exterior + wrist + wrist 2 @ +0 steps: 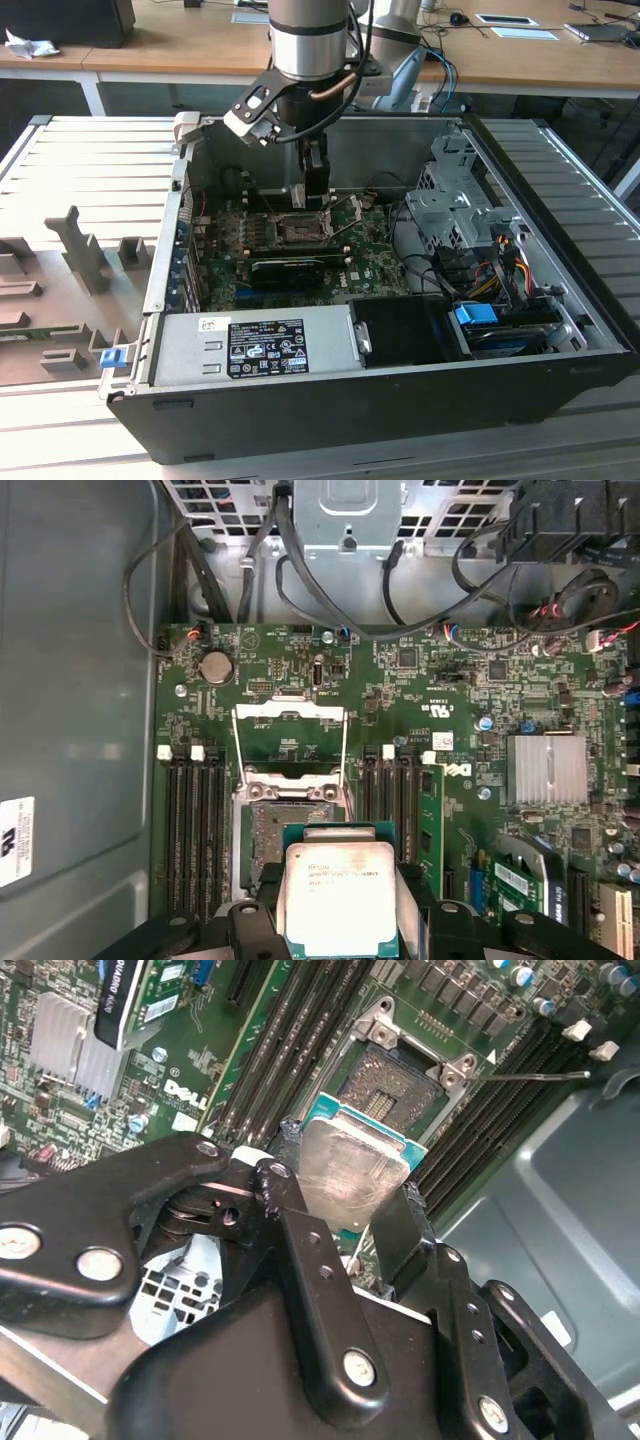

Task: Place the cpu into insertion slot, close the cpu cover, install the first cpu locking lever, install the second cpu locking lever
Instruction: 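Place the cpu into insertion slot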

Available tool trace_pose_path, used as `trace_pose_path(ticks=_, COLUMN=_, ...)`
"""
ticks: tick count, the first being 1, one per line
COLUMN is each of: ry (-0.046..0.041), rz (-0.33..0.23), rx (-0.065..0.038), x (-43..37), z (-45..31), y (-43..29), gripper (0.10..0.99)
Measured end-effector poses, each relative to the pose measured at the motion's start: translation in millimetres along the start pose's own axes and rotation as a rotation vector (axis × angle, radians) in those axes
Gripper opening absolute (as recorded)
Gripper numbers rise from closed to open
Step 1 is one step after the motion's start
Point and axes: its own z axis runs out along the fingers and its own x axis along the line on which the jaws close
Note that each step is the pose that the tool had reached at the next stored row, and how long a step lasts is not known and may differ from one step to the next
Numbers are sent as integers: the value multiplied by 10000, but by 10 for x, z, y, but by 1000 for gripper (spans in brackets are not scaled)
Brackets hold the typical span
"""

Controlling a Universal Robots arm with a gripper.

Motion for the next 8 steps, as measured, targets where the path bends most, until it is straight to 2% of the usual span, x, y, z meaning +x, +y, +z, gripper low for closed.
trace_pose_path(ticks=1, ry=0, rz=1, rx=0, x=0, z=41, y=-4, gripper=529)
trace_pose_path(ticks=8, ry=1, rz=2, rx=0, x=-2, z=154, y=-12, gripper=529)
